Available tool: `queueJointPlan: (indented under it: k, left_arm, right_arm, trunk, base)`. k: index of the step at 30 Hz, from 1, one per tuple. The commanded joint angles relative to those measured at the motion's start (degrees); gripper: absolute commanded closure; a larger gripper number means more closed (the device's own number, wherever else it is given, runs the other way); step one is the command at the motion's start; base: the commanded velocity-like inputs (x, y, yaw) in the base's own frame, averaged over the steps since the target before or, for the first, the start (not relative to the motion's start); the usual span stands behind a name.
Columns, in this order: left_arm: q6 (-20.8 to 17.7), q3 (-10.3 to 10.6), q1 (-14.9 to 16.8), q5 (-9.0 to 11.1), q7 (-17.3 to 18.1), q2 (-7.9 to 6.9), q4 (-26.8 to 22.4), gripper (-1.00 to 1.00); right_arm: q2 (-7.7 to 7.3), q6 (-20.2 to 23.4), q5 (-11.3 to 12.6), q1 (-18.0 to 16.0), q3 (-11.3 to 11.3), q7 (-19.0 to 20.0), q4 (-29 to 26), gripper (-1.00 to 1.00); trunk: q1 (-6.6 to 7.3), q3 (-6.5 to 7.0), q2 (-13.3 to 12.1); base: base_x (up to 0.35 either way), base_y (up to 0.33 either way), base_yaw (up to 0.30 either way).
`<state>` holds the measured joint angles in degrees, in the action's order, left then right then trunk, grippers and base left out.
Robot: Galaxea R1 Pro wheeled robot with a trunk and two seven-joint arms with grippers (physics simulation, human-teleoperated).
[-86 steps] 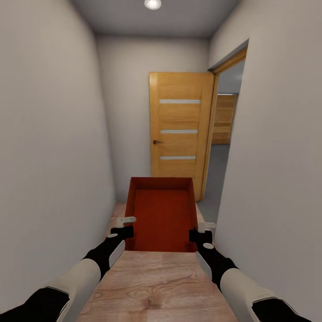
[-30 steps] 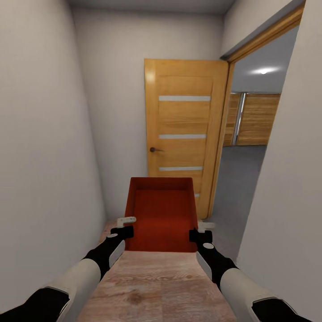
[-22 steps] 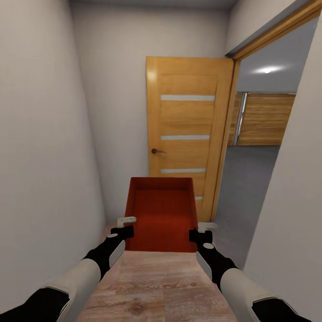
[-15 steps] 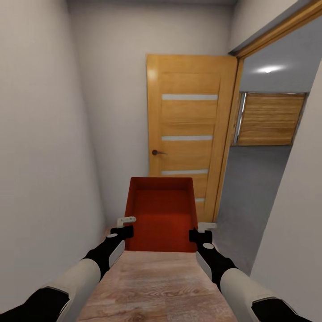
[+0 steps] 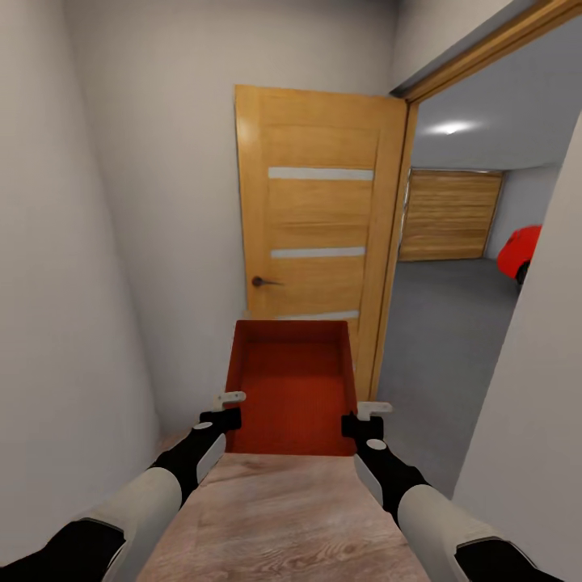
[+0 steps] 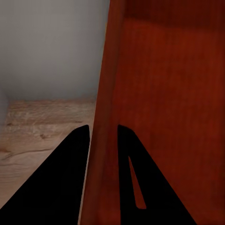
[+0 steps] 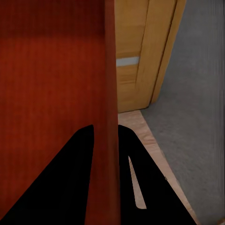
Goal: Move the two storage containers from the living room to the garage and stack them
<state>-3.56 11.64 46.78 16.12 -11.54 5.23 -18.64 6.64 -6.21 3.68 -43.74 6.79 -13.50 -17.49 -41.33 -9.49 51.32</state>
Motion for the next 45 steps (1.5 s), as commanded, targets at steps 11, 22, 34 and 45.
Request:
queueJointPlan:
  k: [11,22,34,45]
  left_arm:
    - [-0.3,0.6,0.0,-0.9,-4.8,-2.51,-0.3,1.0]
    - [-0.3,0.7,0.0,-1.0,-4.9,-2.42,-0.3,1.0]
    - [-0.3,0.7,0.0,-1.0,-4.9,-2.41,-0.4,1.0]
    - [-0.4,0.6,0.0,-0.9,-4.8,-2.42,-0.3,1.0]
  right_arm:
    - [-0.07,-0.3,0.8,-0.1,-2.7,-2.9,0.2,1.0]
    - [-0.05,-0.3,0.8,-0.1,-2.7,-2.9,0.2,1.0]
    - [-0.13,-0.3,0.8,-0.1,-2.7,-2.9,0.2,1.0]
    - [-0.14,-0.3,0.8,-0.1,-2.7,-2.9,0.2,1.0]
  trunk:
    - [-0.04,-0.08,0.1]
    - [-0.04,-0.08,0.1]
    - [-0.04,-0.08,0.1]
    - [-0.04,-0.08,0.1]
  base:
    - [0.257,0.139,-0.245]
    - [0.011,0.007,-0.245]
    - [0.0,0.0,-0.245]
    - [0.111,0.201,-0.245]
